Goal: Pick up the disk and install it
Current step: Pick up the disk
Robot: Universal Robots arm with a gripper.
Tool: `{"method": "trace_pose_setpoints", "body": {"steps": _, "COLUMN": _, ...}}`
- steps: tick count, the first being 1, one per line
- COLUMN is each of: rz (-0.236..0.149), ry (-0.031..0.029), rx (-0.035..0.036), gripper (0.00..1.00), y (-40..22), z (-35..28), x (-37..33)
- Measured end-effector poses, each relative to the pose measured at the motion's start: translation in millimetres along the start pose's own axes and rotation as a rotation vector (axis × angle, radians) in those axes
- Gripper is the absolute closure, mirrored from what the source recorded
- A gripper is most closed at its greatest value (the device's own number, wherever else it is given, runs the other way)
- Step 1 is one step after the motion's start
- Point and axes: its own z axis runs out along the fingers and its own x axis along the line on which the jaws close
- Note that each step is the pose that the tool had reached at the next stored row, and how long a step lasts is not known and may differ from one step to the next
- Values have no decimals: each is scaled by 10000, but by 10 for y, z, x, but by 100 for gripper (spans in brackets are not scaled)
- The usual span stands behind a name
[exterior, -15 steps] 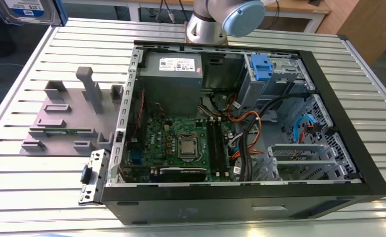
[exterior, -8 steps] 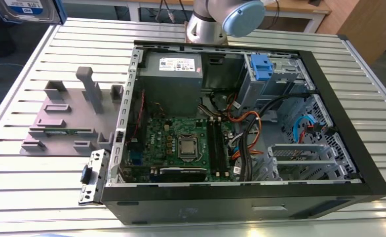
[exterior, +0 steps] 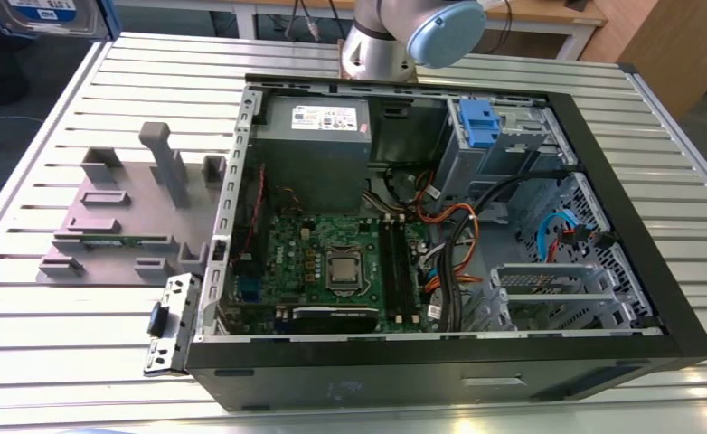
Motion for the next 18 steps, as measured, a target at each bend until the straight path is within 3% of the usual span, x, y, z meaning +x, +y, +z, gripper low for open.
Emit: {"method": "trace_pose_setpoints", "body": {"steps": 18, "rz": 0, "ry": 0, "rx": 0, "gripper": 63, "y": 4, "z": -127, "x": -1}}
